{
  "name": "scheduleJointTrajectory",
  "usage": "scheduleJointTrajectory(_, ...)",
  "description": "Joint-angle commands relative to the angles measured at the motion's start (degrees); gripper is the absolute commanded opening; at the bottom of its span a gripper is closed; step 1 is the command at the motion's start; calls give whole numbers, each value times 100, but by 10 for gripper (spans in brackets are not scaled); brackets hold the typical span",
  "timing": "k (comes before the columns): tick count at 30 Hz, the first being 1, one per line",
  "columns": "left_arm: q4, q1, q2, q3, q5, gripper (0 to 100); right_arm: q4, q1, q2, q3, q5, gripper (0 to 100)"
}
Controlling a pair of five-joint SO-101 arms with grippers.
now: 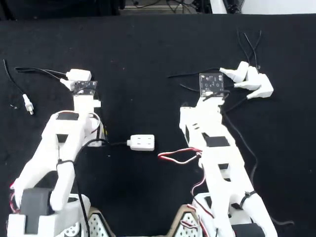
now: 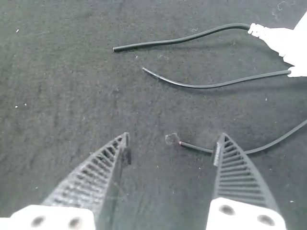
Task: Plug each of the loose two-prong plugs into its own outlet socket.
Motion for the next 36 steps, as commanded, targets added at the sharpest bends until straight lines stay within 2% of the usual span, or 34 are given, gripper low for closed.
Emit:
scheduleJointTrajectory(1,53,-48,-756,-48,-9,195,-97,62,-198,-356,-9,272)
scheduleJointTrajectory(10,782,-180,-2462,462,-18,195,-97,-35,-215,-338,-9,272)
scheduleJointTrajectory(15,-123,-1745,-3218,523,-422,200,-88,-334,-189,-312,0,272)
scheduleJointTrajectory(17,-229,-2237,-3182,277,-624,200,-88,-316,-189,-312,0,272)
scheduleJointTrajectory(21,202,-2730,-2479,-611,-809,200,-88,-325,-189,-312,0,272)
scheduleJointTrajectory(26,580,-3064,-932,-1903,-800,200,-88,-325,-189,-312,0,272)
scheduleJointTrajectory(36,554,-3495,1952,-4127,-800,200,-88,-334,-215,-259,0,272)
